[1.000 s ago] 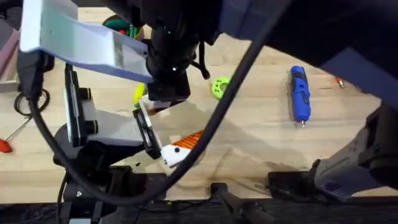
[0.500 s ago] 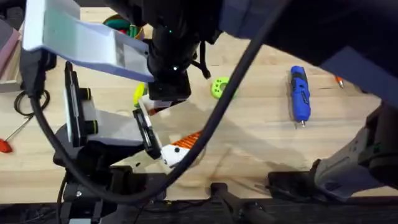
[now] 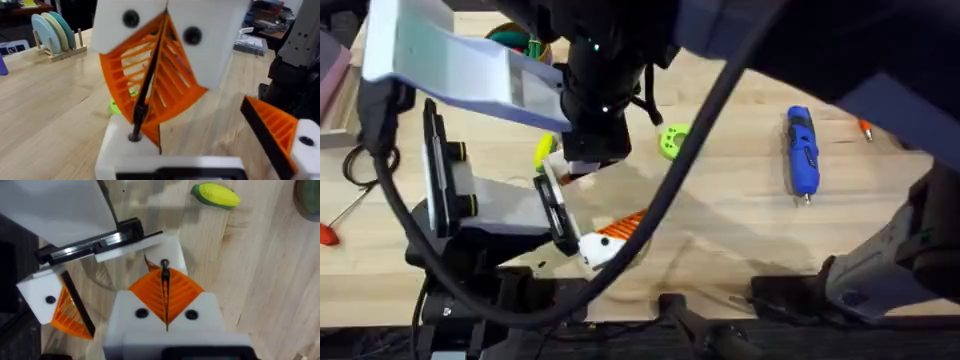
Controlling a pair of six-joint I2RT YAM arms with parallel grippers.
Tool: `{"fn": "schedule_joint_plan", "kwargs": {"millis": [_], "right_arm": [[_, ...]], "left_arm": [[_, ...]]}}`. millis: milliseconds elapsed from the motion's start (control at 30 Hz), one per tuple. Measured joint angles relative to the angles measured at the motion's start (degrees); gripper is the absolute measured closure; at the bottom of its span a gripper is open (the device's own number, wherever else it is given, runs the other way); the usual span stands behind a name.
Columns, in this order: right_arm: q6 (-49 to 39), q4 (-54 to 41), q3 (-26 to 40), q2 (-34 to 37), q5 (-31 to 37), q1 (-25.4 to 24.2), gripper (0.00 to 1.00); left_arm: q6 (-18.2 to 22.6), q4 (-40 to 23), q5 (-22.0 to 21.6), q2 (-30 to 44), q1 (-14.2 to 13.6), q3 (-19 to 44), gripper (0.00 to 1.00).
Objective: Pick up the gripper from the table and insert it into the empty holder that is missing its gripper. Then pick up a screw, insert it into the mounting hole, and use the screwdriver to tighten it. Finally, clean up the table by picking up the vegetable and placing it into the bucket.
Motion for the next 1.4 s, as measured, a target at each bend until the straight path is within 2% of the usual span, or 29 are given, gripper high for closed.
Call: {"fn": "schedule_joint_plan", "kwargs": {"millis": [1400], "right_arm": [[0.00,-0.40,0.69,-0.01,0.79,0.00,0.996]], "left_arm": [[0.39,0.00,0.00,0.00,0.00,0.00,0.015]]}}
